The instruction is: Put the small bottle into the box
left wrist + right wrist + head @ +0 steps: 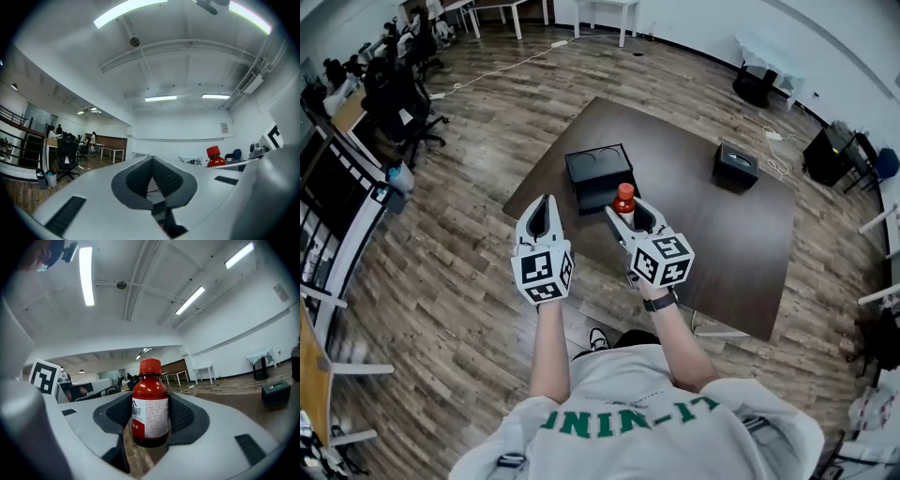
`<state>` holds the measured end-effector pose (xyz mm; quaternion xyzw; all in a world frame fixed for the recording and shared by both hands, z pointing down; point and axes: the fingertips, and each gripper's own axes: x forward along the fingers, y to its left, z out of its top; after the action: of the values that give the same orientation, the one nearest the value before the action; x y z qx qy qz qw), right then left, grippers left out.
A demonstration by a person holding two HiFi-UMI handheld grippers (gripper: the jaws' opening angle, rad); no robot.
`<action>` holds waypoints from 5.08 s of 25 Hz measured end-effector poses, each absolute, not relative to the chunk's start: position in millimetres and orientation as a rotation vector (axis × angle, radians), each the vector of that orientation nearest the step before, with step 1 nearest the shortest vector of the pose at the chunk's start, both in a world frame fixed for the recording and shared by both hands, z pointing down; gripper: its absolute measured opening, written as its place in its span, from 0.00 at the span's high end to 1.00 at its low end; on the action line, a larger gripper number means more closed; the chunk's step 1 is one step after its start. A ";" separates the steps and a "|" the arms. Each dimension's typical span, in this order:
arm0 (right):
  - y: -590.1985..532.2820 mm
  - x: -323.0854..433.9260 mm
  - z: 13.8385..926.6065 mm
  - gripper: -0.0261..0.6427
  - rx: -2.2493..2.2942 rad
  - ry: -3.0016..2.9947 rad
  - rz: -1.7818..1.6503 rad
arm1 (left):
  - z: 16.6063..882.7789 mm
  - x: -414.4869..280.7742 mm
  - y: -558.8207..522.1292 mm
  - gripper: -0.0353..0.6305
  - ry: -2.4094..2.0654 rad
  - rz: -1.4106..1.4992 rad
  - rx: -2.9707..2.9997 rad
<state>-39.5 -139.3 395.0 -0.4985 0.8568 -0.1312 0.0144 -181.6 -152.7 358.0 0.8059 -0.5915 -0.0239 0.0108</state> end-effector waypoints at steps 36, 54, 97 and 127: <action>-405.8 -25.9 689.3 0.61 -0.904 3.970 -0.355 | 509.3 -122.8 -422.7 0.93 -1.612 0.210 2.447; -418.5 -12.0 803.1 0.61 -0.457 4.310 -0.554 | 549.5 -134.9 -433.2 0.93 -1.608 0.279 2.377; -402.9 25.5 442.3 0.83 -1.671 2.871 -0.275 | 425.3 -105.8 -397.4 0.93 -1.672 0.112 2.552; -385.1 16.6 399.2 0.94 -1.708 2.707 -0.172 | 413.5 -112.2 -378.7 0.93 -1.740 0.159 2.537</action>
<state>16.6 -385.1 399.2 -0.5325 0.8441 -0.0537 -0.0319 -112.2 -378.7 413.5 0.8231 -0.5647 0.0517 0.0307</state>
